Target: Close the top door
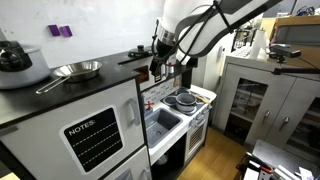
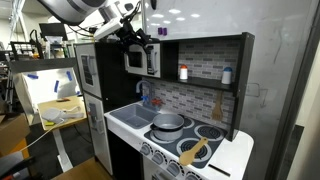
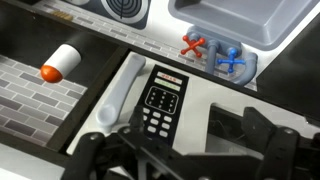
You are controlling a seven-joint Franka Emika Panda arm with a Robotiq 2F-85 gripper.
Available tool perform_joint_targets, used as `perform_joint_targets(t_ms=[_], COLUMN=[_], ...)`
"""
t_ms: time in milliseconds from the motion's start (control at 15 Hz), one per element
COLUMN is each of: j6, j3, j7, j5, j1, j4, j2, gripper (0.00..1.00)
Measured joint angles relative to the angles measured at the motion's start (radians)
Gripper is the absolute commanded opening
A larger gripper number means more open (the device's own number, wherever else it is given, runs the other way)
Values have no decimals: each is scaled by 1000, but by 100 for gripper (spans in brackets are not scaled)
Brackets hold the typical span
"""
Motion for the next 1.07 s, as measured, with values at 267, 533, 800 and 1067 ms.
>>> perform_joint_targets(t_ms=[267, 533, 800, 1067], j6=[-260, -493, -602, -602], j3=[18, 22, -13, -69], j7=[29, 28, 26, 4], j5=[37, 127, 168, 180], j1=[11, 26, 20, 5], j4=[-25, -63, -97, -134], j2=[-121, -260, -338, -350], gripper=[100, 100, 100, 100])
